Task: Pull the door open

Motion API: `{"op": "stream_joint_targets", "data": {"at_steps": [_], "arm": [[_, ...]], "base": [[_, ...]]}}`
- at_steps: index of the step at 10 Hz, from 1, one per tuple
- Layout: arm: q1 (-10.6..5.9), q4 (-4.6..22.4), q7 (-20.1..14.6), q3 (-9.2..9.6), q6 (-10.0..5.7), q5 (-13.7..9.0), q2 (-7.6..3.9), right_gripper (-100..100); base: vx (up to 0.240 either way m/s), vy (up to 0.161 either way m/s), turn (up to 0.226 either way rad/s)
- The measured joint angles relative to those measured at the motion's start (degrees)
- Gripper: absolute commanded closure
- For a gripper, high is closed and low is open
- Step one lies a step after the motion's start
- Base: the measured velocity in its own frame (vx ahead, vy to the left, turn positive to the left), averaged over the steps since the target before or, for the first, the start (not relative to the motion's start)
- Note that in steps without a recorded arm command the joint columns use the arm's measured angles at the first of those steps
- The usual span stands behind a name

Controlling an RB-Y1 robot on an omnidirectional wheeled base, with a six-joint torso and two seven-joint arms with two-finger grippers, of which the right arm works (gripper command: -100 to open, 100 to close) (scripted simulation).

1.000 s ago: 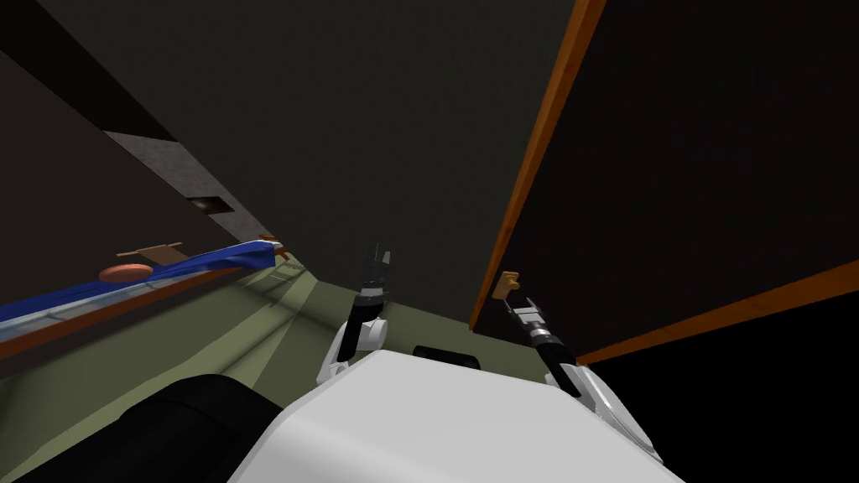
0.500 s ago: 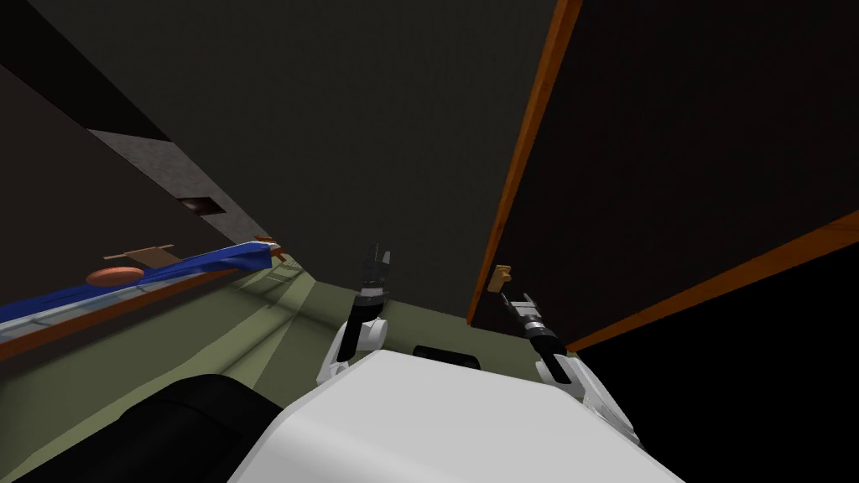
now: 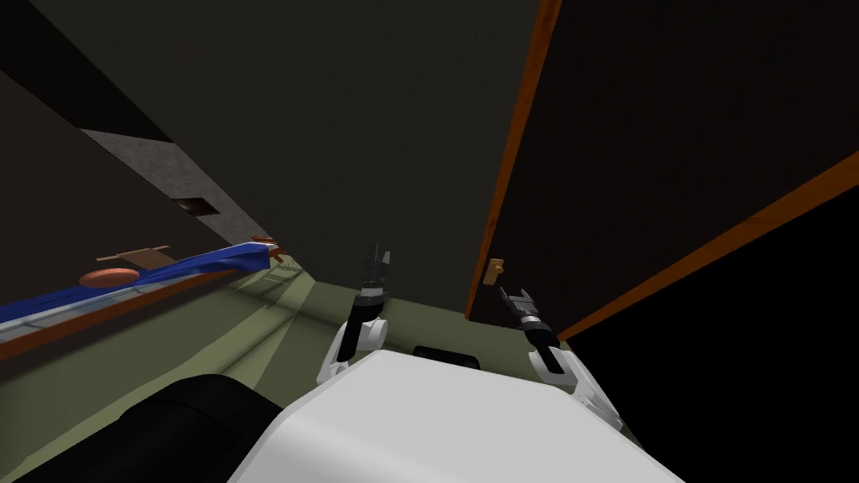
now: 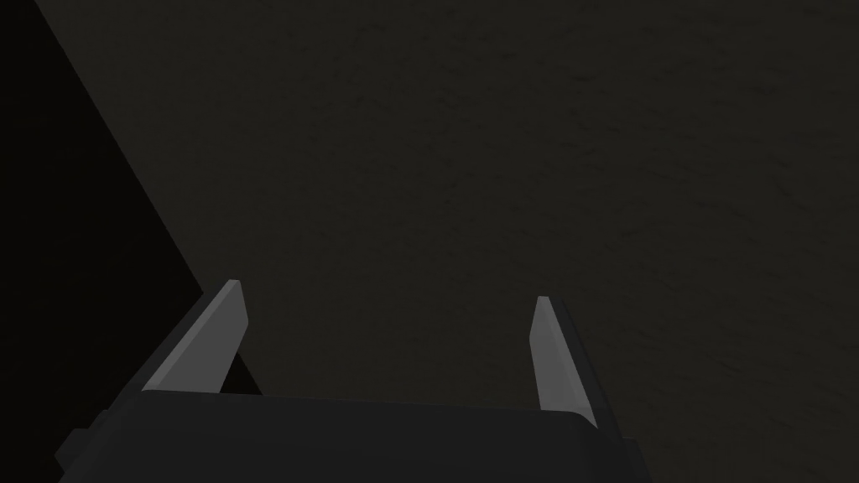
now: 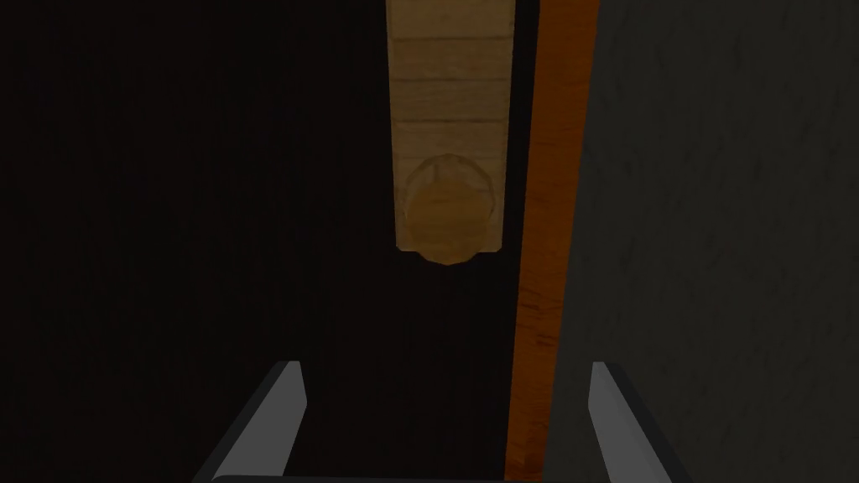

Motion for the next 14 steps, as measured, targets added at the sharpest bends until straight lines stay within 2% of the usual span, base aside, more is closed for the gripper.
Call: {"op": "stream_joint_targets", "data": {"at_steps": [8,9,14], "arm": [[-1.13,1.56,0.22,-2.24,0.00,-1.31,-1.17,-100],[-1.18,1.59,0.23,-2.27,0.00,-1.33,-1.19,100],[-1.06,1.70,0.24,-2.15,0.06,-1.27,-1.12,100]], "base": [[0.185,-0.007,0.047],[-0.014,-0.002,-0.003],[-0.017,0.000,0.002]]}}
